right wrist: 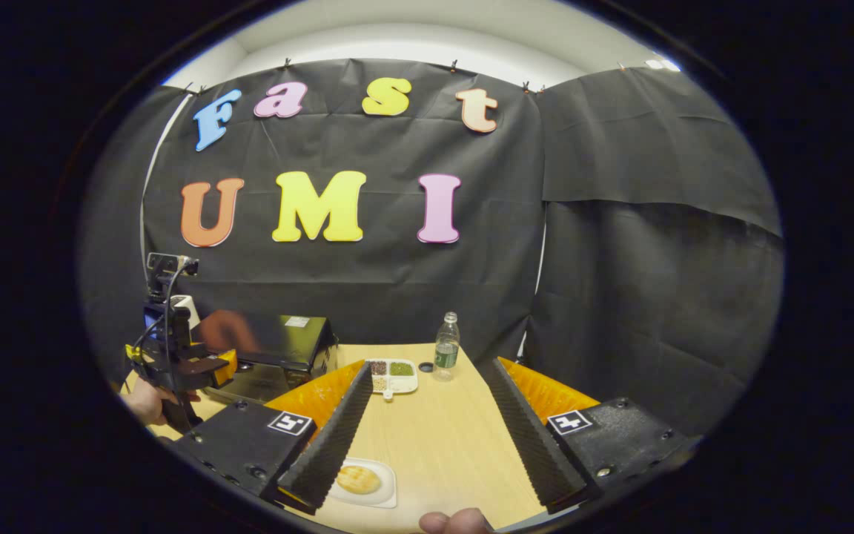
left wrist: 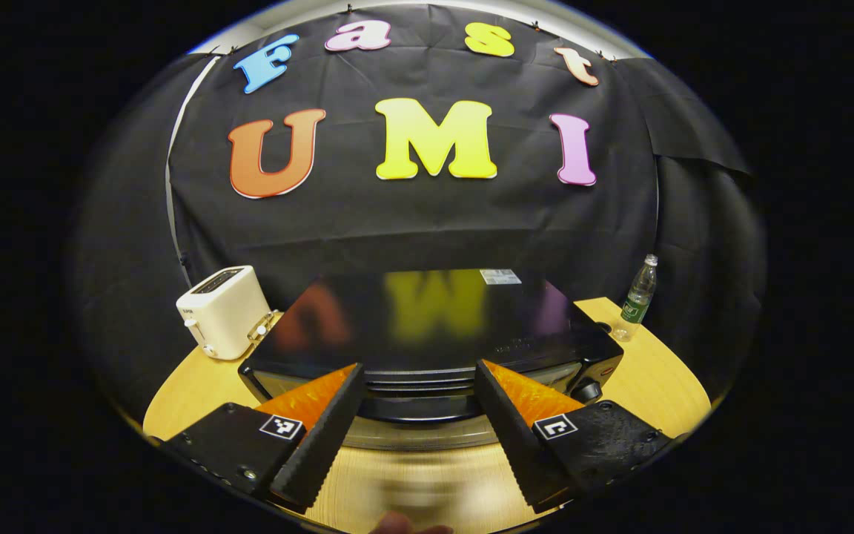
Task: Open the electric oven with the left hand, put the food in, and close the electric oven.
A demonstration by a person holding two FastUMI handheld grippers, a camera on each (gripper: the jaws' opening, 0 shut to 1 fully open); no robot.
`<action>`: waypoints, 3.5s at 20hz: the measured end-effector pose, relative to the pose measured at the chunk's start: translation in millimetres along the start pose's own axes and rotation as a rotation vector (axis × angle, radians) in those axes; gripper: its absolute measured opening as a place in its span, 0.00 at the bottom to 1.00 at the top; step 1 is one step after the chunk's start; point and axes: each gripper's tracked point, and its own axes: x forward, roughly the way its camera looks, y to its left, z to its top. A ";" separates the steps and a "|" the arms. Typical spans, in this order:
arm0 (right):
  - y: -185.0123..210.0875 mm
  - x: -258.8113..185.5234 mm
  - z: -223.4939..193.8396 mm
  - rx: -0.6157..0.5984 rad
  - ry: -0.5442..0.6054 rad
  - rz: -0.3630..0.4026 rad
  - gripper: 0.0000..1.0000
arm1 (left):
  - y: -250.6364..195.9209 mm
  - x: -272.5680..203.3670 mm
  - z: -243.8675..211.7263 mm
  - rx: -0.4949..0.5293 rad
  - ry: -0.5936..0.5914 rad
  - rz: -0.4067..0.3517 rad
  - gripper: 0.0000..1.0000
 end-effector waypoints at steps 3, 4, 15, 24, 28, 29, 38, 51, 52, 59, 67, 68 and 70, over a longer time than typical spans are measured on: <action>3.0 -4.2 -0.1 0.001 -0.002 0.007 0.99 | 0.3 -8.7 -1.3 0.004 0.011 0.000 0.99; 2.4 -5.8 0.1 0.004 -0.004 0.008 0.99 | 0.8 -12.7 -5.0 0.002 0.033 -0.001 0.99; 20.1 -26.4 -4.6 0.015 -0.006 0.046 0.98 | -3.5 -78.1 -65.0 -0.022 0.187 -0.025 0.98; 17.8 -35.6 -18.1 0.010 0.018 0.041 0.99 | -7.5 -104.8 -125.5 -0.052 0.338 -0.047 0.98; 17.1 -35.5 -23.9 0.006 0.031 0.038 0.99 | -6.4 -97.5 -166.6 -0.115 0.438 -0.049 0.95; 18.5 -35.0 -25.6 0.004 0.038 0.040 0.99 | -5.1 -95.8 -178.8 -0.124 0.464 -0.047 0.95; 21.1 -35.8 -47.1 -0.007 0.096 0.039 0.98 | -2.8 -96.3 -202.9 -0.078 0.507 -0.042 0.94; 28.3 -47.8 -108.6 0.068 0.200 0.051 0.98 | 17.9 -141.5 -157.3 -0.078 0.359 -0.035 0.93; 30.9 -48.2 -118.4 0.075 0.213 0.058 0.99 | 20.5 -149.1 -148.8 -0.072 0.335 -0.032 0.93; 55.0 -38.9 -187.8 0.111 0.319 0.098 0.99 | 38.0 -198.4 -81.6 -0.019 0.131 -0.023 0.93; 89.1 -11.7 -252.7 0.136 0.411 0.115 0.98 | 58.5 -236.1 -22.8 0.066 -0.079 0.021 0.94; 92.1 -6.1 -258.5 0.135 0.419 0.114 0.98 | 58.6 -239.8 -19.1 0.063 -0.087 0.022 0.94; 98.1 7.6 -270.1 0.130 0.428 0.112 0.98 | 65.1 -247.0 -12.7 0.053 -0.096 0.034 0.94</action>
